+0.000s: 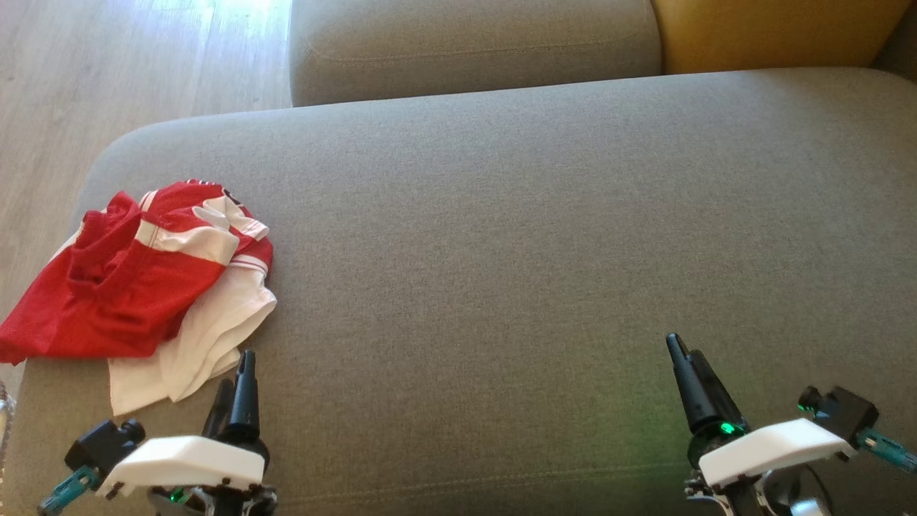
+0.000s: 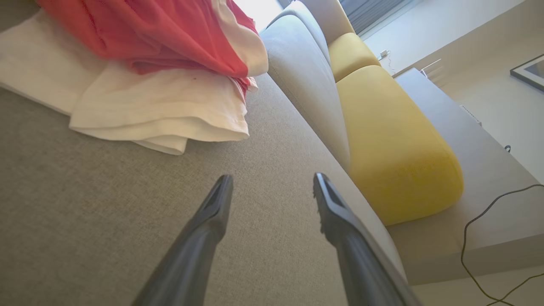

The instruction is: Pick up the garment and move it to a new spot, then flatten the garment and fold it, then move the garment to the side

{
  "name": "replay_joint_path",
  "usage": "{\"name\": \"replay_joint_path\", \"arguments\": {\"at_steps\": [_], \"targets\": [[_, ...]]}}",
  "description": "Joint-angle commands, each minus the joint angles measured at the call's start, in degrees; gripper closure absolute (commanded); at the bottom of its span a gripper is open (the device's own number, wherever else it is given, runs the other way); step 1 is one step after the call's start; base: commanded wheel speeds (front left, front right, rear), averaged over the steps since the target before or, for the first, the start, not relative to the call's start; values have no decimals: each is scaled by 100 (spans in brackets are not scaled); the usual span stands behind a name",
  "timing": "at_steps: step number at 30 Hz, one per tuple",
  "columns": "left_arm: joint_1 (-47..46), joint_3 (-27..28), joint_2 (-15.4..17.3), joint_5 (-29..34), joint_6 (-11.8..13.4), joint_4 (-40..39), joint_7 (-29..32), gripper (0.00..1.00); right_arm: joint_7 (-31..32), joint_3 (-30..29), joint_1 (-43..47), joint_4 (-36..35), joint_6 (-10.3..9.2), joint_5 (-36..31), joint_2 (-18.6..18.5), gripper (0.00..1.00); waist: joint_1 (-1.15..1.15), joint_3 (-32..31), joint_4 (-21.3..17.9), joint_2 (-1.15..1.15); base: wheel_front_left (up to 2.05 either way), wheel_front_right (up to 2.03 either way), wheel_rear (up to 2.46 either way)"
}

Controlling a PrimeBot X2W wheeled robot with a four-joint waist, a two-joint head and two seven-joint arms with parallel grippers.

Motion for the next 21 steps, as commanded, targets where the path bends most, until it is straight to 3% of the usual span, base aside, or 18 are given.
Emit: {"name": "replay_joint_path", "arguments": {"at_steps": [1, 21], "targets": [[-221, 24, 120, 216, 33, -291, -74, 0, -85, 120, -298, -279, 0, -217, -42, 0, 0, 1, -1, 0, 0, 0, 0], [-262, -345, 336, 1606, 622, -841, -393, 0, -409, 396, -387, -637, -1, -1450, -57, 0, 0, -13, -35, 0, 0, 0, 0]]}}
